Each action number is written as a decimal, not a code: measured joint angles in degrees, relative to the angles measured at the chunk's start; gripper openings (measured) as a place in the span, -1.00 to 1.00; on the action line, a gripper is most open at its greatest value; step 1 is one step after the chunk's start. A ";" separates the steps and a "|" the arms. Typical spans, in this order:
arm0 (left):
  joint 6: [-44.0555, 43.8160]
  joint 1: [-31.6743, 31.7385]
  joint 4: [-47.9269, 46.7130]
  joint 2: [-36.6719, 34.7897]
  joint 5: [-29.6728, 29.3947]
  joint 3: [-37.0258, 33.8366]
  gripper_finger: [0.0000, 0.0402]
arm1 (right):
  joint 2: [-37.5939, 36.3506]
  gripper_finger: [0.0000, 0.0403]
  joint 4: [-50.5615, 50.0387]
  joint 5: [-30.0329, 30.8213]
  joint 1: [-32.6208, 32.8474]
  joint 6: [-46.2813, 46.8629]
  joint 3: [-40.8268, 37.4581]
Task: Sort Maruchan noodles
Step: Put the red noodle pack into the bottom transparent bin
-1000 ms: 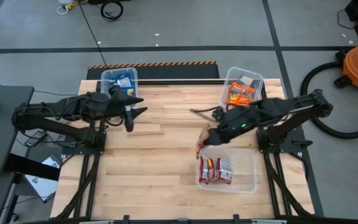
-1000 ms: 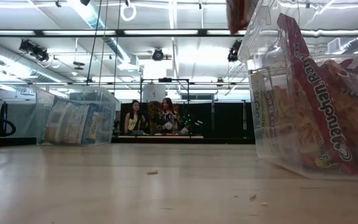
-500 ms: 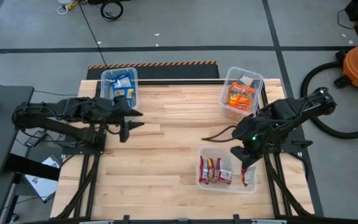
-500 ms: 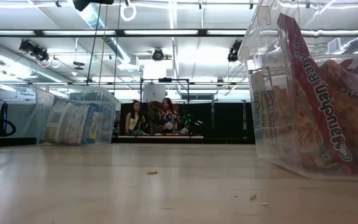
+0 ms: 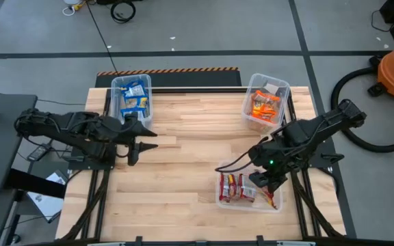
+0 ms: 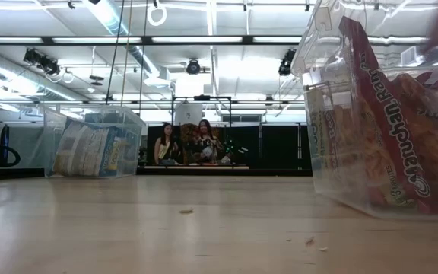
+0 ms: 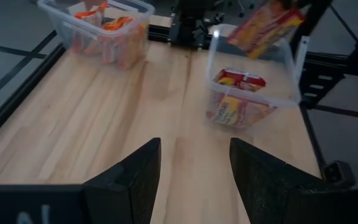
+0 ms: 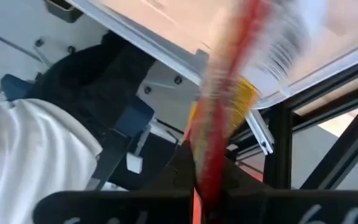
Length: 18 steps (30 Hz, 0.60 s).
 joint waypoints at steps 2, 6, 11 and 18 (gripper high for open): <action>-0.31 -1.09 0.17 0.00 -0.12 -0.01 -0.02 | 0.02 -0.95 1.32 -1.02 -0.02 0.15 -2.16; -1.51 -2.94 0.19 0.00 -0.19 -0.01 -0.02 | 0.02 -0.95 7.35 -2.10 -0.02 1.44 -7.03; -1.89 -4.66 0.21 0.00 -0.21 -0.01 -0.02 | 0.00 -0.95 14.88 -4.01 -0.08 4.44 -13.39; -3.14 -6.14 0.19 0.00 -0.21 -0.01 -0.02 | -0.06 -0.95 17.60 -6.74 -0.70 6.78 -15.82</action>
